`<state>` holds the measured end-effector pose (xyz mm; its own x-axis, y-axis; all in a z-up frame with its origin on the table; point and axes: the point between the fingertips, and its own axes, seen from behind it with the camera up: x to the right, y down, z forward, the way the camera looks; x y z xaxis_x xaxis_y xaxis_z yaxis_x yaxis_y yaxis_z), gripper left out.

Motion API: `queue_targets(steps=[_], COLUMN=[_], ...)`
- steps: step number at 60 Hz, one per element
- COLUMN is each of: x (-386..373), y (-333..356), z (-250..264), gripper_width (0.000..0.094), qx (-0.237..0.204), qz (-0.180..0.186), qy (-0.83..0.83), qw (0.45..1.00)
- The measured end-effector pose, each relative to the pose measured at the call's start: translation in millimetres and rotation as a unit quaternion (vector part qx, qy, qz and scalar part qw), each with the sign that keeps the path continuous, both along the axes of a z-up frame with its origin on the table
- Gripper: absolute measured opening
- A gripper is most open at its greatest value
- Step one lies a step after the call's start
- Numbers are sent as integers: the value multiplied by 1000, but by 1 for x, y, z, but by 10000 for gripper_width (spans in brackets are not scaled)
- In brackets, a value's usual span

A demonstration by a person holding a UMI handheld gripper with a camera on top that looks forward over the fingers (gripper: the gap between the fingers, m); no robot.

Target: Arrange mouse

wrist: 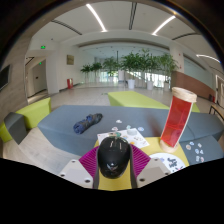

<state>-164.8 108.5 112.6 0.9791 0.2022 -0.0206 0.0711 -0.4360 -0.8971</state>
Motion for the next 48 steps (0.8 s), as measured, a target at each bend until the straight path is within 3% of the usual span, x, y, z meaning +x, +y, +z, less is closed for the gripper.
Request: queue_targets(steps=[8,16,29,32,39,42,43,44,48], x=[106,171,183,183,188,187,185,184,174], y=[4,-10,-25,-20,-24,-32,-34,-36,-52], z=[33,-46,-126,-123,-125,-118,-112,-106,-80], gripper_width=[430,429,436,445,614,796,921,852,821], qx=[23,-57,-134,-119,-137,-145,-142,-136,-125], qz=[-58,-104,-104,-99,-88,-87,-83,-80,-68], qy=[-16,-31,-16,-14,-44,-51,-51,-52,-55], qw=[998,993,985,988,986,984,985,986,988])
